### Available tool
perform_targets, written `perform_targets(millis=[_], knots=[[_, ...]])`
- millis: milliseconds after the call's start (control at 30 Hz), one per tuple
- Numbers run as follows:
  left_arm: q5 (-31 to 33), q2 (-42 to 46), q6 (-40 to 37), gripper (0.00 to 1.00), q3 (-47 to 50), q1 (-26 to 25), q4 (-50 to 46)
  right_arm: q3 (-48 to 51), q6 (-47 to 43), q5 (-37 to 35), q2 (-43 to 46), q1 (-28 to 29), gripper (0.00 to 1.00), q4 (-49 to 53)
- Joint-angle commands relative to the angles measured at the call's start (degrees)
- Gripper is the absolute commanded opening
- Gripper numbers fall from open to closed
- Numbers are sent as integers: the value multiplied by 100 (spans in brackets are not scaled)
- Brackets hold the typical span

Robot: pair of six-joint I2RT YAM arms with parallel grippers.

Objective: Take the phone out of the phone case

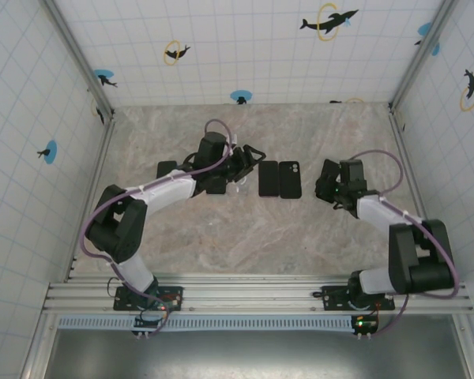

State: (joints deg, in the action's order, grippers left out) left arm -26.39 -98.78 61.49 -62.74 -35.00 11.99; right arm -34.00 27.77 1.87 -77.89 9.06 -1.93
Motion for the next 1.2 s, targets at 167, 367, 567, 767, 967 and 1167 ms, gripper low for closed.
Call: perform_targets(millis=[167,367,567,767,967,1167], knots=[[-80,-396,-344,73,-876,-342,-239,781,-910,773,1308,441,50,-1746],[-35,-652,-869,68,-1449,-570,-666,878,-1038,1051,1566,796,50,-2149],[-61,-845,-1160,67,-1748,-657,-880,610,-1115,1264,1503,1058,49,-2093],[-171,-1206,-1503,61,-2366,-725,-1416,456,-1143,1378,1443,1201,49,-2089],[-287,-1334,-1591,48,-2493,-744,-1524,344,-1143,1465,1400,1247,48,-2027],[-364,-1340,-1588,35,-2506,-762,-1550,222,-1156,1605,1277,1256,48,-1950]])
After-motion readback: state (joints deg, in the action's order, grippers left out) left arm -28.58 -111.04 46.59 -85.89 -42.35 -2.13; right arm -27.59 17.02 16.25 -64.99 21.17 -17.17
